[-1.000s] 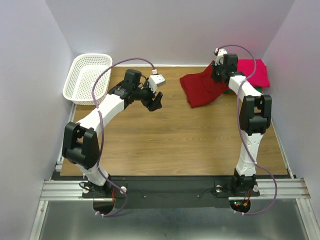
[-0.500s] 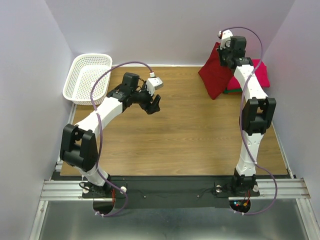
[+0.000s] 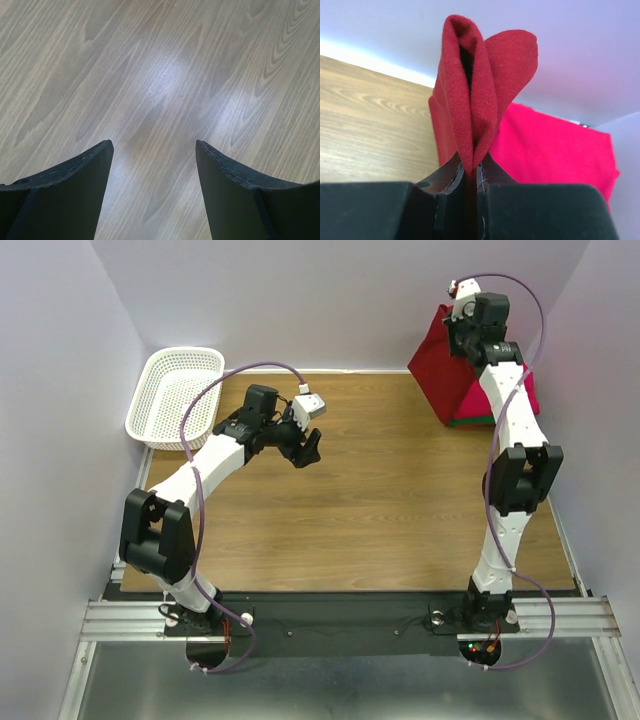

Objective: Fold and stack the t-shirts
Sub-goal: Neatly place the folded tshirt to the corner

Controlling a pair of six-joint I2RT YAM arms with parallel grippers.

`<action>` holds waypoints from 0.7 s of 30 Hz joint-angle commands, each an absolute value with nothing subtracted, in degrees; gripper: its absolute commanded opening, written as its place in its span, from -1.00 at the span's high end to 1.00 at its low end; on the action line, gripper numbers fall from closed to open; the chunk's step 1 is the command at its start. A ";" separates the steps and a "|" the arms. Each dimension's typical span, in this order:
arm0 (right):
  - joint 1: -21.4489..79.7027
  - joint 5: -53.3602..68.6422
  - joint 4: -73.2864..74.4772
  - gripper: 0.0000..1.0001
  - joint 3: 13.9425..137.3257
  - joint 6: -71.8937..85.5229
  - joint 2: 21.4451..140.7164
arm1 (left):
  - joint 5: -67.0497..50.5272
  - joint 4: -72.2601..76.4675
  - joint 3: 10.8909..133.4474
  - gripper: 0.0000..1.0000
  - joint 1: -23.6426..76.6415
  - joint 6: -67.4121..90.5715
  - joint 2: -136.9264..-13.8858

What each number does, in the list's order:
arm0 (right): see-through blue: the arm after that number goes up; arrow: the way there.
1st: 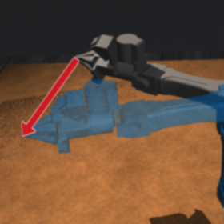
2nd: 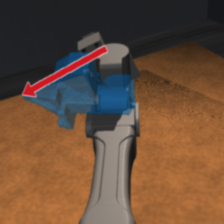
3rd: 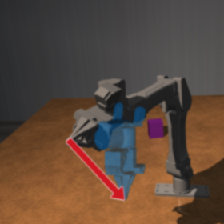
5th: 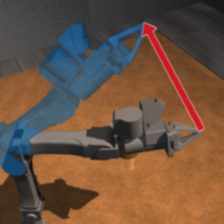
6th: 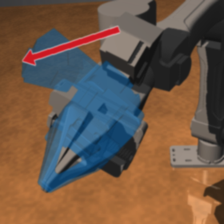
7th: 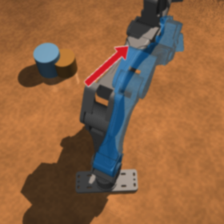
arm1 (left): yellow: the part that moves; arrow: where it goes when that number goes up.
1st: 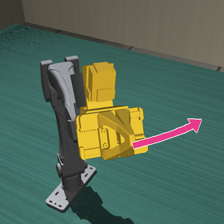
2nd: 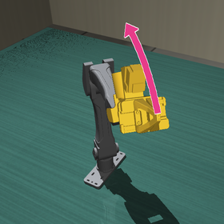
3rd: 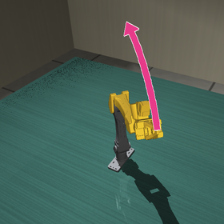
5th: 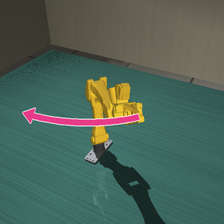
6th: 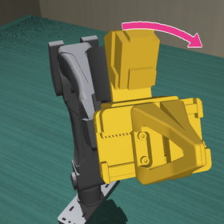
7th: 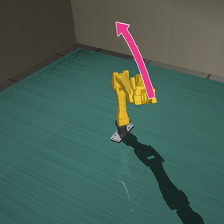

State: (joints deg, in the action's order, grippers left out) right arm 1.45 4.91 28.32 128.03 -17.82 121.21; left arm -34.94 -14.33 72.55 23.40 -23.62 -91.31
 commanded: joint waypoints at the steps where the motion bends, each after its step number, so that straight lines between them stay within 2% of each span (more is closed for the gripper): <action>1: 0.44 4.83 25.66 0.99 132.10 -16.96 116.37 | -36.21 -12.39 72.07 -0.57 23.12 -23.29 -88.59; 12: -4.92 6.76 25.66 0.99 133.85 -16.35 118.74 | -37.53 -13.18 72.42 -0.59 23.12 -23.73 -90.00; 21: -13.09 9.23 23.82 0.99 135.61 -17.49 127.60 | -37.97 -12.83 71.81 -0.63 23.12 -22.94 -90.96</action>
State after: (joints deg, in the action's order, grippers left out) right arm -10.39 7.92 28.47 133.19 -16.82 124.11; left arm -36.27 -14.35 72.55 23.40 -23.57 -91.33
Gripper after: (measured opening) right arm 0.112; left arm 0.810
